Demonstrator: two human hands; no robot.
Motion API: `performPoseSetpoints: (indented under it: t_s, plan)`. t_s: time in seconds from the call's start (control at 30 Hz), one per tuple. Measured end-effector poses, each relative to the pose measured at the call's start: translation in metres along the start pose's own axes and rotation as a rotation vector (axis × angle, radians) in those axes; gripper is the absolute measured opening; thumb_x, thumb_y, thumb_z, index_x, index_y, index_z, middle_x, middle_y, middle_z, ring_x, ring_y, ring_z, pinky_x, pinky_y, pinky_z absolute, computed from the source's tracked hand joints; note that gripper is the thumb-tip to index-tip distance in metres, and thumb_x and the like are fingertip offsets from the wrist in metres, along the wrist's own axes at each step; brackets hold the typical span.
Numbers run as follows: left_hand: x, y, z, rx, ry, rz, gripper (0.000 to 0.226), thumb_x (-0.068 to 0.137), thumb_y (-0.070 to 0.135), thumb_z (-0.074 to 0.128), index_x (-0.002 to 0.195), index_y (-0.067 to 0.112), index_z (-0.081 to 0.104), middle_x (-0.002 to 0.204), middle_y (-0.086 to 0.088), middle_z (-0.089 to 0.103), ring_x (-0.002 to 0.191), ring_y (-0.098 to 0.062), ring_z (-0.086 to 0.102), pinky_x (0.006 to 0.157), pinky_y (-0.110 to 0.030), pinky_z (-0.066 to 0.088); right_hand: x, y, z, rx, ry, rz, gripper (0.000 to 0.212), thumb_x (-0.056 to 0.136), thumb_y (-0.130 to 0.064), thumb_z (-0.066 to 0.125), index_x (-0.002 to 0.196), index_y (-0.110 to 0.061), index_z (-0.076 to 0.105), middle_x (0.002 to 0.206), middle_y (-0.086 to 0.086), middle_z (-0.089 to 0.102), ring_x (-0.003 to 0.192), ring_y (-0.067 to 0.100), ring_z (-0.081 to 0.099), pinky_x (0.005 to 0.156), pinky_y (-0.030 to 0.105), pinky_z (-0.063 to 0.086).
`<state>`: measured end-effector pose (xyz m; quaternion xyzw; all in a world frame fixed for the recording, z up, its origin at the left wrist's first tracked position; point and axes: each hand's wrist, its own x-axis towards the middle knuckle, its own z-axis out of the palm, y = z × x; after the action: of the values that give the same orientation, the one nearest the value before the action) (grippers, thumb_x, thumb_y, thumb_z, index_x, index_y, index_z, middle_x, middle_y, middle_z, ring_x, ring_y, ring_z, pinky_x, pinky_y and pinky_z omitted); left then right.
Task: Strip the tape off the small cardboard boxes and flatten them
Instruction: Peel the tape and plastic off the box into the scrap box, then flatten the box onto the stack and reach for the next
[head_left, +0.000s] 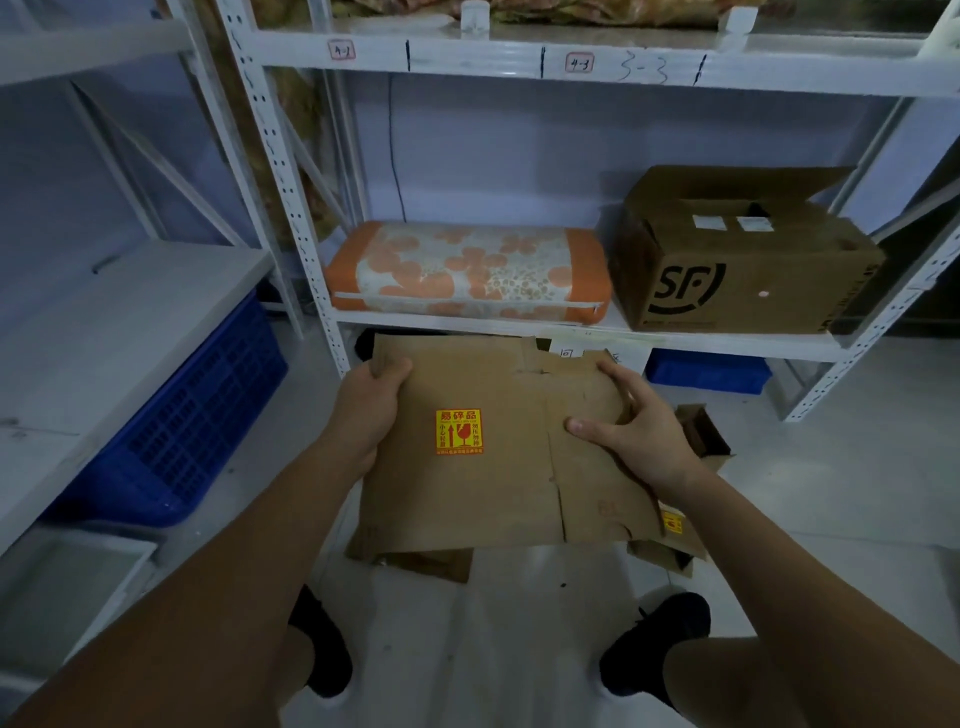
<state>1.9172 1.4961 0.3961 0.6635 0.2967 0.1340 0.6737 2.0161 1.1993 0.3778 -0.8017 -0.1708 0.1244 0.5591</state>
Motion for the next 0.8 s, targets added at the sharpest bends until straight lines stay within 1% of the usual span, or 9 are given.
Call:
performPoseSetpoints:
  t_s: [0.13,0.27,0.37,0.43,0.5,0.57,0.63,0.73,0.8]
  plan:
    - [0.027,-0.021,-0.005,0.108,0.109,-0.055,0.046,0.1,0.055,0.056,0.125,0.017,0.06,0.118,-0.005,0.065,0.109,-0.023,0.061,0.102,-0.046,0.05,0.016,0.009,0.017,-0.051,-0.003,-0.001,0.1,0.064,-0.046,0.092,0.149,-0.04,0.04,0.136,-0.014,0.048,0.123,0.014,0.053,0.104,0.044,0.052]
    - [0.051,-0.042,-0.014,0.127,0.103,-0.113,0.069,0.097,0.061,0.059,0.145,0.012,0.051,0.134,-0.007,0.061,0.118,-0.025,0.06,0.106,-0.047,0.049,0.04,0.024,0.037,-0.158,0.036,-0.032,0.1,0.067,-0.046,0.091,0.152,-0.037,0.038,0.142,-0.014,0.045,0.128,0.012,0.048,0.107,0.036,0.046]
    - [0.064,-0.061,-0.023,0.102,0.045,-0.025,0.071,0.099,0.037,0.069,0.154,0.02,0.028,0.135,-0.01,0.06,0.116,-0.022,0.062,0.093,-0.037,0.053,0.062,0.041,0.053,-0.158,0.096,0.0,0.101,0.068,-0.044,0.091,0.153,-0.032,0.038,0.147,-0.007,0.047,0.128,0.011,0.047,0.108,0.036,0.046]
    - [0.076,-0.076,-0.031,0.266,-0.084,0.05,0.078,0.099,0.025,0.07,0.158,0.03,0.02,0.139,-0.002,0.051,0.124,-0.021,0.057,0.091,-0.031,0.05,0.078,0.054,0.064,-0.148,0.115,0.038,0.1,0.071,-0.042,0.09,0.154,-0.027,0.038,0.149,-0.003,0.048,0.126,0.009,0.047,0.107,0.033,0.045]
    - [0.09,-0.095,-0.038,0.482,-0.229,0.059,0.09,0.095,0.029,0.075,0.163,0.03,0.017,0.151,0.003,0.038,0.138,-0.019,0.044,0.106,-0.032,0.042,0.095,0.069,0.077,-0.192,0.058,0.064,0.098,0.073,-0.042,0.088,0.155,-0.031,0.036,0.15,-0.002,0.047,0.124,0.008,0.046,0.102,0.027,0.042]
    - [0.11,-0.119,-0.046,0.624,-0.29,-0.006,0.112,0.086,0.041,0.083,0.165,0.033,0.006,0.164,-0.005,0.024,0.146,-0.026,0.035,0.117,-0.04,0.035,0.111,0.086,0.093,-0.25,-0.037,0.069,0.097,0.077,-0.045,0.085,0.157,-0.034,0.031,0.152,-0.001,0.046,0.129,0.014,0.048,0.102,0.026,0.04]
    - [0.132,-0.147,-0.053,0.718,-0.306,-0.082,0.119,0.083,0.046,0.084,0.164,0.038,-0.003,0.163,-0.012,0.019,0.145,-0.034,0.036,0.117,-0.047,0.037,0.128,0.111,0.112,-0.28,-0.134,0.106,0.096,0.083,-0.042,0.08,0.16,-0.033,0.024,0.154,0.003,0.044,0.135,0.022,0.047,0.104,0.027,0.041]
    - [0.168,-0.197,-0.062,0.823,-0.331,-0.153,0.115,0.089,0.045,0.078,0.163,0.039,-0.011,0.156,-0.009,0.021,0.136,-0.037,0.044,0.114,-0.047,0.04,0.149,0.16,0.15,-0.3,-0.278,0.273,0.096,0.091,-0.038,0.072,0.16,-0.041,0.007,0.157,0.005,0.036,0.134,0.029,0.047,0.105,0.043,0.047]
    - [0.194,-0.234,-0.066,0.888,-0.35,-0.192,0.113,0.092,0.046,0.075,0.163,0.038,-0.013,0.155,-0.009,0.021,0.134,-0.037,0.047,0.113,-0.047,0.04,0.159,0.199,0.177,-0.326,-0.356,0.334,0.099,0.094,-0.035,0.069,0.16,-0.042,-0.005,0.159,0.006,0.033,0.135,0.03,0.047,0.107,0.046,0.046]
